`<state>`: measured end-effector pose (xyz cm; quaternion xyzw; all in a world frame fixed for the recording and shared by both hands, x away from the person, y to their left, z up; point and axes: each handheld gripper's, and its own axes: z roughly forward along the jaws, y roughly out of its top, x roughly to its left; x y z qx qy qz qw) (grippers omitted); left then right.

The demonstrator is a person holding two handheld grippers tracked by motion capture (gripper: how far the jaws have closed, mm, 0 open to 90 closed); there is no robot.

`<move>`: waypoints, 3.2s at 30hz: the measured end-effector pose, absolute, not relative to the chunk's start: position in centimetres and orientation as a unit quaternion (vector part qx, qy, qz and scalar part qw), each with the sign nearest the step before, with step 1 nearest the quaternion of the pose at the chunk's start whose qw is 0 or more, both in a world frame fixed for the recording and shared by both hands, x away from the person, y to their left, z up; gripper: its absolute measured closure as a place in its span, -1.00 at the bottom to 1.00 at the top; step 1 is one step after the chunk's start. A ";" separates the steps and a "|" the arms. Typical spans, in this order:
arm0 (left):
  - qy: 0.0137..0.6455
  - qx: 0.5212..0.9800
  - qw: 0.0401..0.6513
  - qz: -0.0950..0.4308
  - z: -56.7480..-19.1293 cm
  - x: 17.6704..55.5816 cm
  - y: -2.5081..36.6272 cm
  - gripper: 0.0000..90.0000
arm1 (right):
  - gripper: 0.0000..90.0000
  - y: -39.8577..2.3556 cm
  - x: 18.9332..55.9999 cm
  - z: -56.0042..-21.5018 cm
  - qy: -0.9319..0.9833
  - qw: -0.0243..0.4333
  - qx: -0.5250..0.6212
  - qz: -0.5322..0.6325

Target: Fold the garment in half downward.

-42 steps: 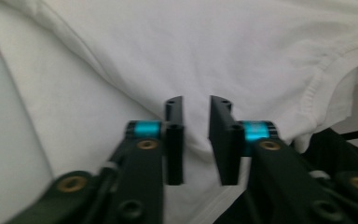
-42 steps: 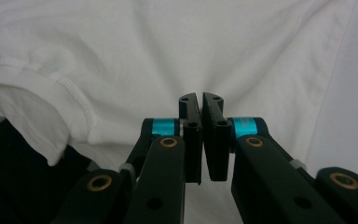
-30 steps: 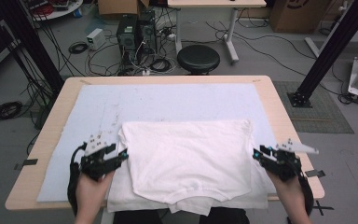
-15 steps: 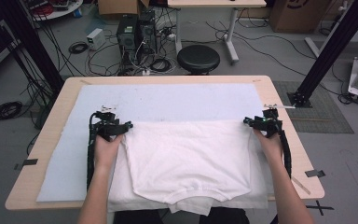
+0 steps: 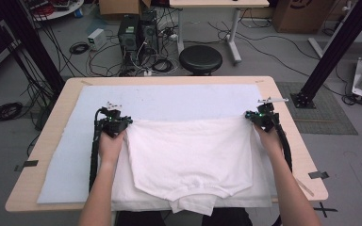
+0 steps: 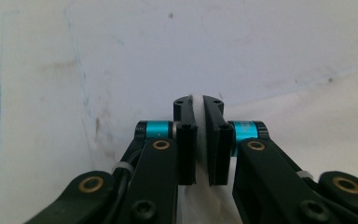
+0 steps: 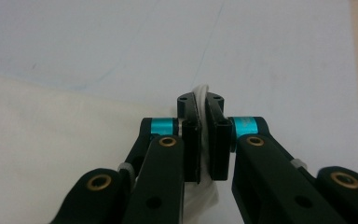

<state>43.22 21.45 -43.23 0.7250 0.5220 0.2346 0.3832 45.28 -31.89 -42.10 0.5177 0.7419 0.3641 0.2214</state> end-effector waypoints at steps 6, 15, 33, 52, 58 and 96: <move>0.519 0.718 0.376 0.272 -42.3 45.5 21.2 0.87 | 0.92 -30.8 47.9 -40.0 0.726 0.266 0.521 0.362; 0.557 0.696 0.368 0.265 -43.9 45.8 22.1 0.36 | 0.51 -31.0 48.4 -43.3 0.719 0.232 0.561 0.338; 0.520 0.709 0.414 0.234 -43.0 30.5 19.7 0.03 | 0.09 -32.3 33.3 -42.0 0.699 0.248 0.554 0.378; 0.494 0.752 0.407 0.157 -44.7 25.0 17.8 0.70 | 0.97 -29.4 26.6 -44.4 0.752 0.147 0.520 0.377; 0.492 0.745 0.428 0.141 -43.5 24.6 18.5 0.94 | 1.00 -29.8 25.7 -43.2 0.750 0.148 0.511 0.394; 0.408 0.732 0.489 0.243 -40.2 26.7 20.7 -0.11 | 0.08 -32.0 25.6 -40.2 0.721 0.243 0.469 0.448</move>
